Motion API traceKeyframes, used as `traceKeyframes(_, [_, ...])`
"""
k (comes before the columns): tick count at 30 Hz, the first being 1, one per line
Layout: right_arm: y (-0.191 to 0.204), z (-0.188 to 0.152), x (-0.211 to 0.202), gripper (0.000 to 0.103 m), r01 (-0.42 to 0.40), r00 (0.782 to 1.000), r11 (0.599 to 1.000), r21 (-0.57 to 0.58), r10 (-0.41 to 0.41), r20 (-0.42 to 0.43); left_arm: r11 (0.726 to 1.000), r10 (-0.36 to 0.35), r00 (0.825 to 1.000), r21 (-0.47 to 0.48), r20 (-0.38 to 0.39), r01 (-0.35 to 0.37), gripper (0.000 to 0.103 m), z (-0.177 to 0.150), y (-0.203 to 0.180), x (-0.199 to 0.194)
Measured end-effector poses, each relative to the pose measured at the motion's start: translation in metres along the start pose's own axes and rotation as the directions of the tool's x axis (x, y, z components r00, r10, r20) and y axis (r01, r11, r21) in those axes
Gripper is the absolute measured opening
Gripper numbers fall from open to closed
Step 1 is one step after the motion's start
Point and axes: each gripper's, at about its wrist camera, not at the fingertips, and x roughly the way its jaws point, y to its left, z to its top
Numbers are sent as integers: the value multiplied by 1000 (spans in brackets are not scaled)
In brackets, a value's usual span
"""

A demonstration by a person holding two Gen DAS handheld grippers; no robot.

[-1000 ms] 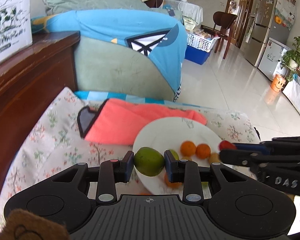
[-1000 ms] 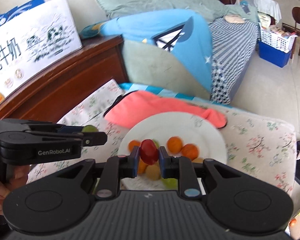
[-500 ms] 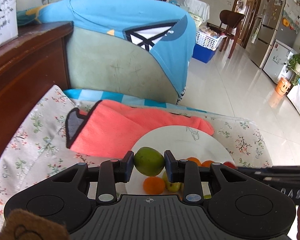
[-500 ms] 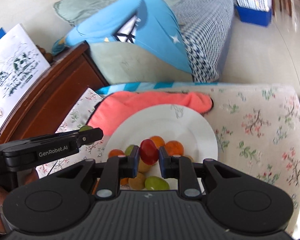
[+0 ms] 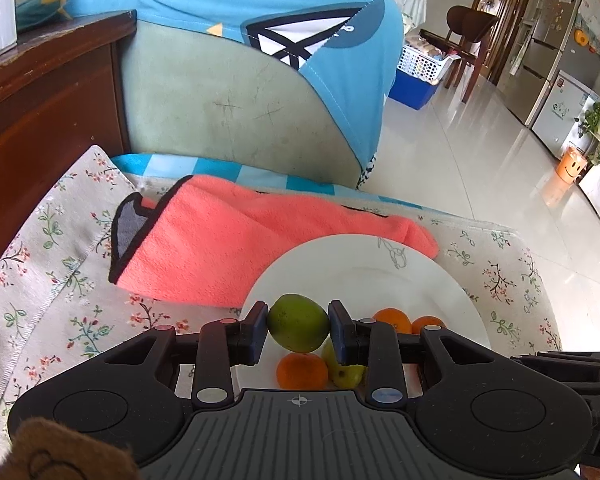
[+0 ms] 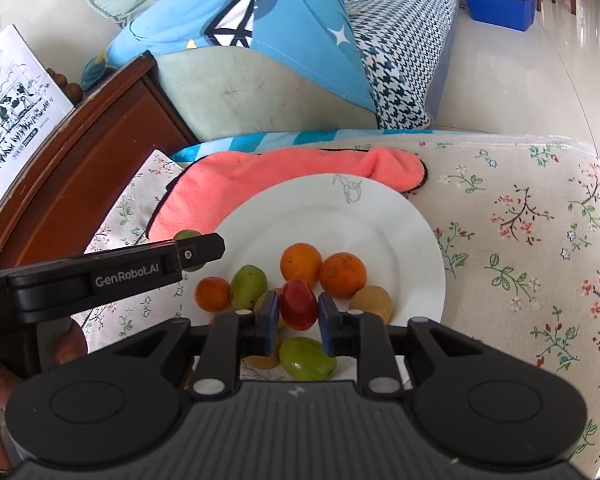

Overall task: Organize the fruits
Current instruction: 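Open the right gripper over the plate while the left gripper releases its plum there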

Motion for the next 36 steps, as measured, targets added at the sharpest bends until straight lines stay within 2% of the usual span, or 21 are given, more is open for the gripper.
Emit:
traceKeyframes(5, [-2, 1, -3, 24, -2, 1000, 1000, 16, 2, 11, 1000, -5, 1000, -19, 16, 6, 34, 2, 0, -5])
traceKeyframes(6, [-2, 2, -4, 24, -5, 1000, 1000, 22, 5, 15, 1000, -7, 1000, -29, 22, 8, 41, 3, 0, -7])
traceKeyframes(7, [-2, 2, -5, 24, -10, 1000, 1000, 25, 10, 16, 999, -5, 1000, -38, 27, 6, 52, 4, 1, -9])
traceKeyframes(9, [-1, 2, -7, 25, -15, 1000, 1000, 19, 14, 20, 999, 8, 999, -43, 45, -6, 59, 6, 1, -15])
traceKeyframes(14, [5, 0, -12, 27, -31, 999, 999, -10, 31, 22, 999, 13, 998, -36, 62, -11, 64, 9, 2, -29])
traceKeyframes(19, [14, -6, -15, 29, -40, 999, 998, -57, 40, 13, 999, 51, 996, -15, 73, -50, 65, 7, 6, -44])
traceKeyframes(24, [19, -10, -19, 31, -41, 999, 994, -98, 42, 9, 997, 59, 996, -50, 67, -56, 66, 1, 16, -57])
traceKeyframes(36, [12, -17, -27, 31, -36, 999, 997, -71, 37, 13, 993, 97, 994, -75, 51, -93, 67, -16, 36, -77])
